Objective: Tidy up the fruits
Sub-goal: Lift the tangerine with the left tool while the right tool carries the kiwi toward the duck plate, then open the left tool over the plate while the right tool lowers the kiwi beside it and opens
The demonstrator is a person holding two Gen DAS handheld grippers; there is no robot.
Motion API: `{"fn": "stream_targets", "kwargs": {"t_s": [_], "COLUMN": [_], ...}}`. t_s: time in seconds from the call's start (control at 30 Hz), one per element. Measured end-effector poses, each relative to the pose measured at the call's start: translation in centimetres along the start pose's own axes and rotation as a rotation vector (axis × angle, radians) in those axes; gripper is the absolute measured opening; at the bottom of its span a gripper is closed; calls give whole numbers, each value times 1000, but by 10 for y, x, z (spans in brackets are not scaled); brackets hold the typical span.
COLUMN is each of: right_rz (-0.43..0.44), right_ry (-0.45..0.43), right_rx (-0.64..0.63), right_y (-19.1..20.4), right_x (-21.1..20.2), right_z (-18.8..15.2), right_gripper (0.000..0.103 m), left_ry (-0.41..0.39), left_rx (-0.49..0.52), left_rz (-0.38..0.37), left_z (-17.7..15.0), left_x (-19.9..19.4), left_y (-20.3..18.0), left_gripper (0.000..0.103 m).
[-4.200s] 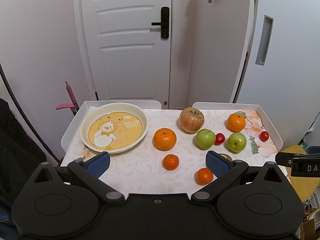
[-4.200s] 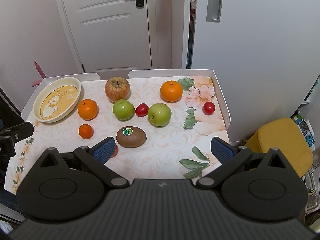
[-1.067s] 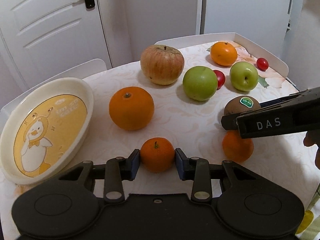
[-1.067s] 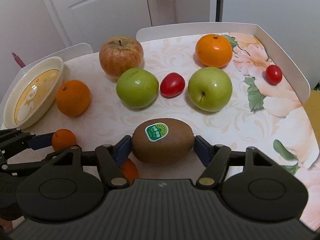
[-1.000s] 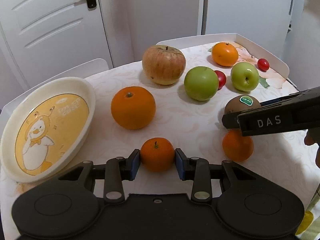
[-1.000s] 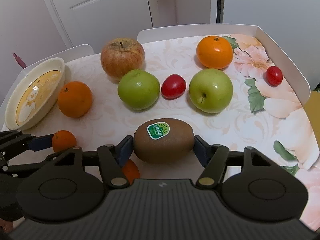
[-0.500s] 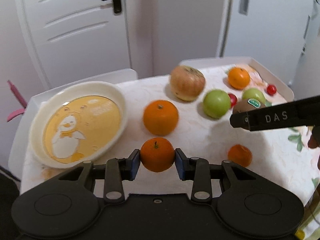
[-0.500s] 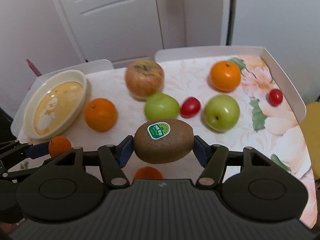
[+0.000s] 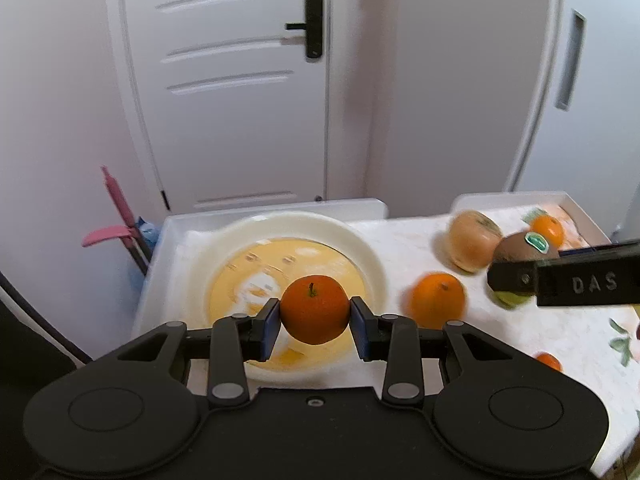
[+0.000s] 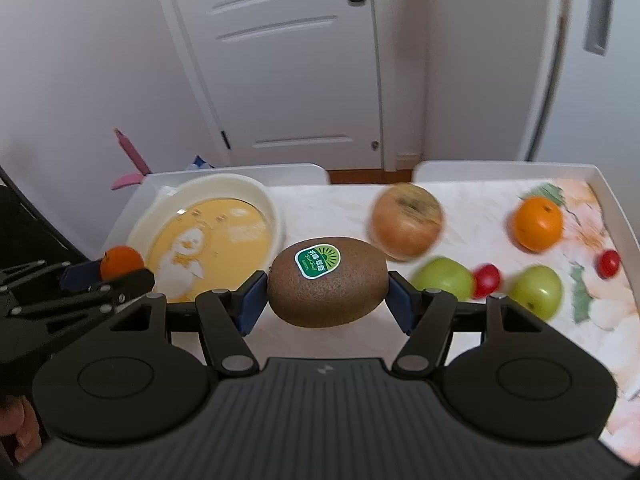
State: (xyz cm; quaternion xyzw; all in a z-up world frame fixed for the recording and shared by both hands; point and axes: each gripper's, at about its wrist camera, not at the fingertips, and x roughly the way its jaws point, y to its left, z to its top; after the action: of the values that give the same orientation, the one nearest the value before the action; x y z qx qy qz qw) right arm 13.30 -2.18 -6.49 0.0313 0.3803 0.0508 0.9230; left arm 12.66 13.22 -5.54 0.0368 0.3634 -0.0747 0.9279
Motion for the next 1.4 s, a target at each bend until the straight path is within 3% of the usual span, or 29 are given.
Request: {"fn": "stream_targets", "kwargs": {"t_s": [0.43,0.8,1.17,1.2,1.23,1.3,1.4], "right_rz": [77,132,145,145,146,149,151], "right_ry": [-1,49,79,81,82,84,83], "right_rx": [-41,-100,-103,-101,-99,-97,-99], "right_y": [48,49,37,36,35,33,31], "right_x": [60,117,133,132,132,130,127], "right_z": [41,72,81,81,82,82,84], "right_gripper": [79,79,79,79,79,79,79], "left_ry": [-3,62,89,82,75,49,16], "left_rx": [-3,-3,40,43,46,54,84], "left_rz": [56,87,91,95,101,111,114], "left_z": [30,36,36,36,37,38,40], "left_x": [49,111,139,137,135,127,113], "left_y": [53,53,44,43,42,38,36], "left_gripper": [41,41,42,50,71,97,100]}}
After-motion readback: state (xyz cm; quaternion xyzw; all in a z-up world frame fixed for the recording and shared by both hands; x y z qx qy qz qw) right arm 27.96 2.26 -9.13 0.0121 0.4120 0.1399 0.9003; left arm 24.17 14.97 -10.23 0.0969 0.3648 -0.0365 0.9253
